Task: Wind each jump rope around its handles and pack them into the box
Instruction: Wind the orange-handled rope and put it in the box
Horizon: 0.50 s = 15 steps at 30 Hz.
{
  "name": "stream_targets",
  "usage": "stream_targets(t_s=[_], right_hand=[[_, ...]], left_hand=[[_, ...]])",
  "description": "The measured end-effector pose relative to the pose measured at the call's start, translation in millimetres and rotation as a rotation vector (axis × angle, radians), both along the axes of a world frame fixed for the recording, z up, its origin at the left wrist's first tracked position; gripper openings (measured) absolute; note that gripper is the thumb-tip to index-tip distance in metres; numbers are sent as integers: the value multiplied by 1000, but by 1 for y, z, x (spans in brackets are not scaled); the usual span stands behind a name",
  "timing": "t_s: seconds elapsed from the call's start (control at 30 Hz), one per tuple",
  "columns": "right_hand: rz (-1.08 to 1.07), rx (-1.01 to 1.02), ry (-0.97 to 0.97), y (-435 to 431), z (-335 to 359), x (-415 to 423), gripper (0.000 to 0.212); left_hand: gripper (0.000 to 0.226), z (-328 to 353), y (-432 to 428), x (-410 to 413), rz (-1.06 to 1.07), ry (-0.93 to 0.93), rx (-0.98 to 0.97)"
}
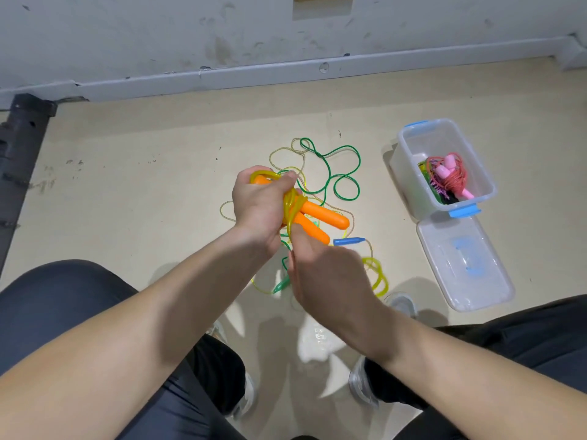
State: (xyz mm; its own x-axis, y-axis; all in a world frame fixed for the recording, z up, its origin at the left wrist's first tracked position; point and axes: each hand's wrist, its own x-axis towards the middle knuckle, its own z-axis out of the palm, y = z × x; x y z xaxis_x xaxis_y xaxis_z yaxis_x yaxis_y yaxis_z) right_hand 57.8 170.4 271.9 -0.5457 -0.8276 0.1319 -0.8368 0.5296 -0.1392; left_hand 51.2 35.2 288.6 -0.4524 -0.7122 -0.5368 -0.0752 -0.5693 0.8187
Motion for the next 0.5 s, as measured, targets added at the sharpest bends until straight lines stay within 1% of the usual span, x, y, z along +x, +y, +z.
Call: stream_targets(t_s=[0.03,0.07,0.1,0.17,0.2,0.27,0.3,0.33,0.4,0.43,0.5], right_hand=[[-15,-34,-56,0,-3,5,38],[-41,-81,-111,0,-4,7,36],[-74,-123,-216,0,-5,7,29],[-140,-196,-549,0,-6,2,17],[-150,-243,-663,1,-9,-1,15],[-109,-267,-724,1,-14,-5,16],[-82,-256,-724,0,-15,-7,25],[-37,-243,-635,0,-16,-10,34],[46,-244,-352,0,-12,-15,40],[74,-243,-317,1,-8,-14,40],[100,-282,-374,1,-2,-11,37]], left_hand=[[35,1,-3,-1,15,12,3],[35,3,-5,-2,24,23,12],[35,4,-7,-3,27,29,29],[33,7,-11,-3,13,39,63],[31,9,-12,-3,-3,46,79],[27,12,-14,-4,-31,61,121],[26,13,-15,-5,-37,69,141],[26,15,-17,-5,-41,83,156],[25,18,-20,-4,-50,118,172],[26,19,-20,-3,-49,131,169],[28,21,-15,-2,-50,136,136]])
